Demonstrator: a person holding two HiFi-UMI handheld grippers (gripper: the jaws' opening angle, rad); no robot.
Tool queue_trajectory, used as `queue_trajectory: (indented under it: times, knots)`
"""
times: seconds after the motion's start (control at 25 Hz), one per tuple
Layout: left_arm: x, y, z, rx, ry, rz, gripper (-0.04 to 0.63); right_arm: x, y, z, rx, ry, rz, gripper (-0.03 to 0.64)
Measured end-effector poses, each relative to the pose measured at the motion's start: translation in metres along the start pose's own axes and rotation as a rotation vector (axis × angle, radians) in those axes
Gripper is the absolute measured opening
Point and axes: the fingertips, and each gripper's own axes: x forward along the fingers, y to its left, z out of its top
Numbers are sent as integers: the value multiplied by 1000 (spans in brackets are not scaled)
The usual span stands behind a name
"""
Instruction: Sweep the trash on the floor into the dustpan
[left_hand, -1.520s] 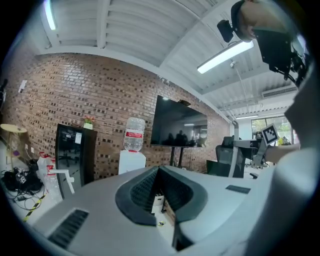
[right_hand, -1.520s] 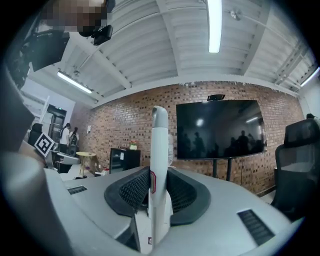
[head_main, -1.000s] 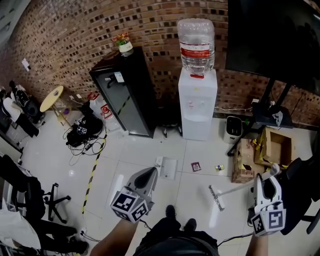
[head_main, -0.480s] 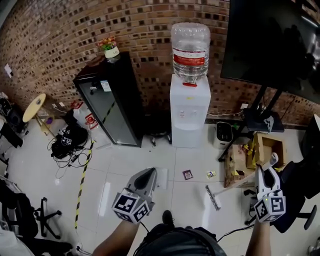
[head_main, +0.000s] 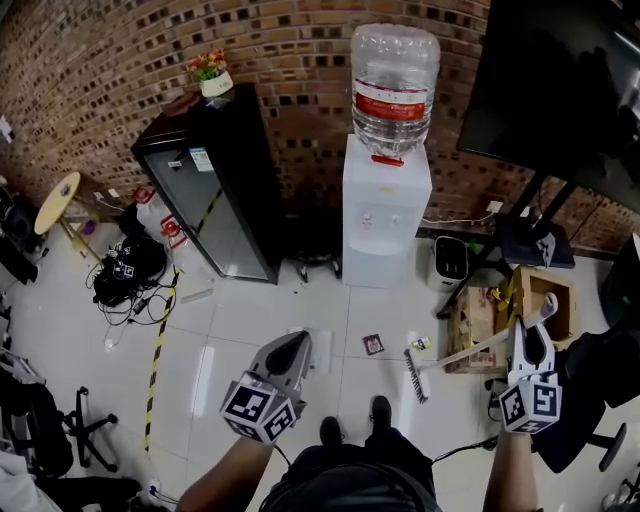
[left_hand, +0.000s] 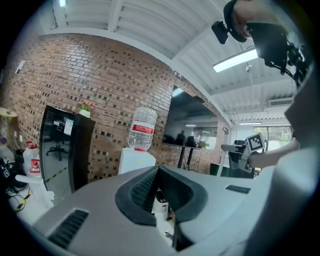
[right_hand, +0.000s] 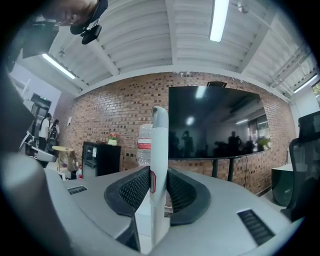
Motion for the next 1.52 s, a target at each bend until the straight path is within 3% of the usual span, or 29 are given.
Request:
queue_trajectory:
  times: [0.16, 0.32, 0.6, 0.8, 1.0, 1.2, 1.52]
  knots:
    - [43, 4, -2, 29, 3, 26, 2, 48, -11, -19, 17, 15, 28, 124]
    - [88, -4, -3, 118, 10, 46, 2, 82, -16, -43, 4, 49, 97, 124]
    - [172, 4, -9, 62, -1, 75, 2, 143, -42, -79, 13, 69, 135, 124]
    - [226, 11, -51, 49, 84, 96, 2, 177, -65, -116, 29, 90, 148, 124]
    - [259, 8, -63, 34, 137, 121, 2, 208, -84, -155, 44, 135, 152, 122]
    - [272, 29, -88, 2, 225, 226, 2, 237, -87, -187, 31, 169, 180, 121]
    - [295, 60, -107, 18, 238, 140, 2, 256, -67, -237, -16, 215, 154, 121]
